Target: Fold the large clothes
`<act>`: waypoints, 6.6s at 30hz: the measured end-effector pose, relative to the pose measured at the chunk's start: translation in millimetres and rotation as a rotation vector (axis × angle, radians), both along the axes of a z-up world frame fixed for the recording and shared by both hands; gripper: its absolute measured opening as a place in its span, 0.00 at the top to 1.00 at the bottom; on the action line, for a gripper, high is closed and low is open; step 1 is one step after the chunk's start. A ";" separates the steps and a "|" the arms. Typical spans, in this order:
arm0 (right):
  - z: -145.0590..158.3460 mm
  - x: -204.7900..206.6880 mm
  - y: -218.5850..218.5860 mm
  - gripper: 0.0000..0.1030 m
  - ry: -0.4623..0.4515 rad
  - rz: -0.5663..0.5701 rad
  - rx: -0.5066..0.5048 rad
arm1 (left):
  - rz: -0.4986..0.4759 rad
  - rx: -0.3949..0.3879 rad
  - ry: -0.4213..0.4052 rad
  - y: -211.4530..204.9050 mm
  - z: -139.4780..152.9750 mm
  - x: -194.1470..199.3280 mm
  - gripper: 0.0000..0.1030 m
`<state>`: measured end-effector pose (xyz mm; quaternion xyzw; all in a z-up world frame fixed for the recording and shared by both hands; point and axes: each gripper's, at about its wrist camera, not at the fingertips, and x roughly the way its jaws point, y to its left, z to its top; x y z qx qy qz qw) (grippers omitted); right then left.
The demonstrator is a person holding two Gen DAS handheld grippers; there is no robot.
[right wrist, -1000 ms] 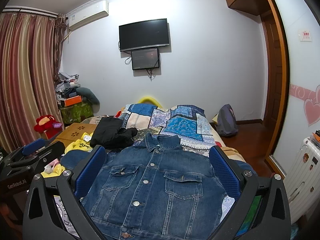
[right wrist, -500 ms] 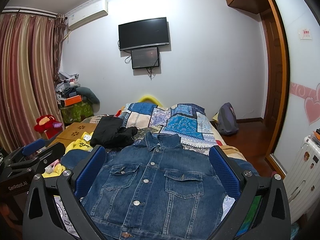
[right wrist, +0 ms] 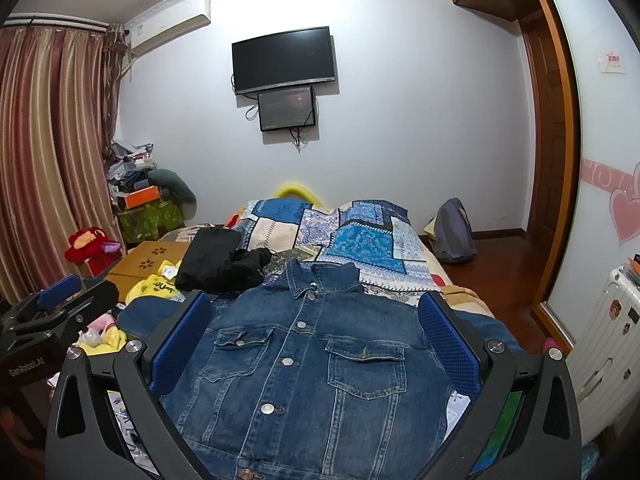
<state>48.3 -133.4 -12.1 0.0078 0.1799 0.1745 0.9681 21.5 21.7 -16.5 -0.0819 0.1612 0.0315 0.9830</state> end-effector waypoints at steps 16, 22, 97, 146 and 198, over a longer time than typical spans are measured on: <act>-8.1 74.0 14.9 0.00 0.003 -0.056 -0.103 | 0.145 0.043 0.049 67.8 -11.1 51.8 0.00; -26.5 110.7 28.1 0.00 0.076 -0.024 -0.131 | 0.244 0.000 0.099 131.1 -35.6 68.9 0.00; -83.7 170.6 -21.9 0.00 0.389 0.018 -0.199 | -0.180 -0.161 0.480 40.9 -112.1 288.4 0.94; -158.0 207.4 212.2 0.04 0.471 0.452 -0.625 | 0.097 -0.029 0.576 181.6 -157.7 176.0 0.35; -159.7 236.9 -82.5 0.84 0.720 0.038 0.037 | -0.090 -0.046 0.737 66.7 -211.5 232.8 0.35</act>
